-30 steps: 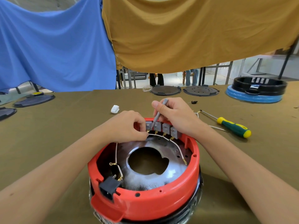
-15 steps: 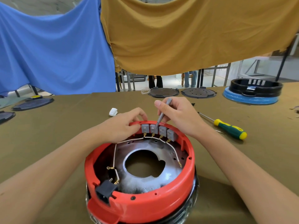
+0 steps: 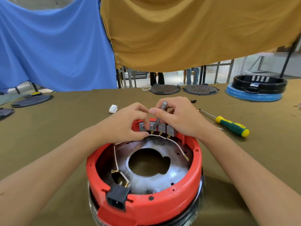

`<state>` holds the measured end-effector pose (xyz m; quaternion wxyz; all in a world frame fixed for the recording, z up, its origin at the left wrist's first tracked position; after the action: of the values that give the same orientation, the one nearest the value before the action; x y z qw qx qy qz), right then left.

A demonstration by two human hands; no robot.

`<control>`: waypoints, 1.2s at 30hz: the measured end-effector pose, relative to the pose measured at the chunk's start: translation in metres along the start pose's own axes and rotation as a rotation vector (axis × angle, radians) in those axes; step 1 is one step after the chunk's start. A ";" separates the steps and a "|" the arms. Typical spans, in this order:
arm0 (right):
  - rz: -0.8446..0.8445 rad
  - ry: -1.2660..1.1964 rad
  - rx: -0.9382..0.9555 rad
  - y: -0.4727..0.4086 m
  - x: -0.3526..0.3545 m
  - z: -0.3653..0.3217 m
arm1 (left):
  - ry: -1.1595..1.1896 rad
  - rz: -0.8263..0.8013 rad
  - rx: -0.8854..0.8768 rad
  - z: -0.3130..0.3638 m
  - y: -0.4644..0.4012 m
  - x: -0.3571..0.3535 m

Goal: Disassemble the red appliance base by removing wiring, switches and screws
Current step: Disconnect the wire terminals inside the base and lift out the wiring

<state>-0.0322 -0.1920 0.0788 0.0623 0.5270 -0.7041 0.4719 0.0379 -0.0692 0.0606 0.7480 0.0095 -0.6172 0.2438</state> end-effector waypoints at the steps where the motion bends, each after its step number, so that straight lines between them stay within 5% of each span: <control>1: -0.006 -0.007 -0.001 0.000 0.000 0.000 | -0.009 -0.008 -0.011 0.002 0.001 0.000; 36: 0.026 -0.075 -0.140 -0.003 -0.004 0.015 | 0.063 -0.065 0.090 0.002 -0.008 -0.009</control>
<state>-0.0225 -0.1998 0.0700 0.0665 0.5296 -0.7439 0.4021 0.0382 -0.0798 0.0546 0.7734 0.0554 -0.5810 0.2473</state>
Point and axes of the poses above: each hand's wrist, its own y-axis away from the middle knuckle, its own x-axis out of the back of the hand, z = x × y, the point moved 7 cm from there along -y, towards the middle knuckle, and after that the axes turned 2 degrees about x, right-handed, at the moved point
